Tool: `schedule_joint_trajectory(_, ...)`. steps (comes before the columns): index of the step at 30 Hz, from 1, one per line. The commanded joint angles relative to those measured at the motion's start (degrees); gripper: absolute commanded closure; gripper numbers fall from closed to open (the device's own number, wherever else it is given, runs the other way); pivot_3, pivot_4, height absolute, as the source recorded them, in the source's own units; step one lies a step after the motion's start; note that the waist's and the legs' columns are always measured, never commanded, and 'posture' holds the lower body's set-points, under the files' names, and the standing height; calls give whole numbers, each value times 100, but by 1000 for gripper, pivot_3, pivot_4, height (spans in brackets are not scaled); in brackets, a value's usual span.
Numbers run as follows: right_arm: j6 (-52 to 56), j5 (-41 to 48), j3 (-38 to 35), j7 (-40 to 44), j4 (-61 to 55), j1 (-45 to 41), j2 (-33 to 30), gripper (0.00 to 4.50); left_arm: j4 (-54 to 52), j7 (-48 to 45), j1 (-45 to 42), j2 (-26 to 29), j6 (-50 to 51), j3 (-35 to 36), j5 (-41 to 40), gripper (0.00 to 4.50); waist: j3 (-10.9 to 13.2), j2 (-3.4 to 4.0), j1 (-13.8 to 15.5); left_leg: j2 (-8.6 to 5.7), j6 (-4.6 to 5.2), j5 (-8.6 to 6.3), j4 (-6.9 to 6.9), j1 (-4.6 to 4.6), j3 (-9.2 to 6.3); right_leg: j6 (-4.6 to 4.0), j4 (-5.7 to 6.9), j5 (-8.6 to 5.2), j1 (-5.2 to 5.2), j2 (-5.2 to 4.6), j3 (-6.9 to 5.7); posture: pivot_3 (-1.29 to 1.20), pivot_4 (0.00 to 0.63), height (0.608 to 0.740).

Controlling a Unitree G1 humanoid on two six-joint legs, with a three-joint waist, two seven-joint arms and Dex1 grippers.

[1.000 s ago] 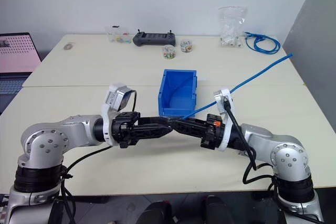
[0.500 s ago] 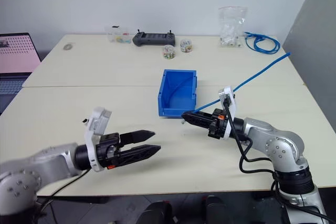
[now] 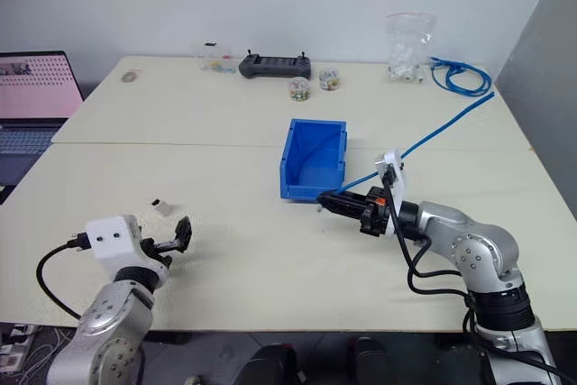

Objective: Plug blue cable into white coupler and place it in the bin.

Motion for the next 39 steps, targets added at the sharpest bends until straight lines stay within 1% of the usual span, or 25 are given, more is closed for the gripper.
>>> schedule_joint_trajectory(1,-34,-29,-26,104,-252,-59,34,4316,303,298,-375,-87,-29,135,343,0,-1,-2,-3,0,0,0,0,0,1,0,0,0,0,0,0,0,150,740)
schedule_joint_trajectory(6,-10,-21,-16,90,-337,-42,87,4316,945,597,-1048,-388,-2,277,421,0,-2,-5,1,-1,0,0,0,-2,1,0,1,1,0,-1,-1,0,150,740)
schedule_joint_trajectory(10,36,-4,-66,92,-374,-43,75,4317,1204,769,-1323,-549,-22,244,594,0,-3,-7,-7,-1,0,0,1,-2,0,1,1,1,0,0,-1,0,150,740)
schedule_joint_trajectory(18,123,15,-132,159,-396,-22,-27,4317,1718,1405,-1839,-905,-468,246,1101,0,-4,-8,-2,-3,-1,0,1,-2,0,2,2,2,0,-1,-1,0,150,740)
schedule_joint_trajectory(23,178,30,-137,199,-402,-43,-71,4317,2092,1620,-2222,-1112,-749,263,1213,0,-5,-10,2,-3,-1,0,3,-3,1,4,2,3,0,-1,-1,0,150,740)
schedule_joint_trajectory(32,259,58,-169,171,-470,-23,-90,4317,2288,1942,-2430,-1292,-951,332,1418,0,-5,-10,-3,-4,-1,1,3,-3,1,5,2,4,0,-1,-1,0,150,740)
schedule_joint_trajectory(35,281,73,-189,155,-486,-8,-96,4317,2385,1988,-2490,-1264,-1001,396,1413,565,-5,-10,-2,-4,-1,1,3,-3,1,6,2,4,0,-1,-1,0,150,740)
schedule_joint_trajectory(39,312,97,-210,131,-531,24,-96,4317,2455,1991,-2505,-1233,-1009,434,1424,1533,-5,-10,-1,-4,-1,1,3,-3,1,6,2,4,0,-1,-2,0,150,740)
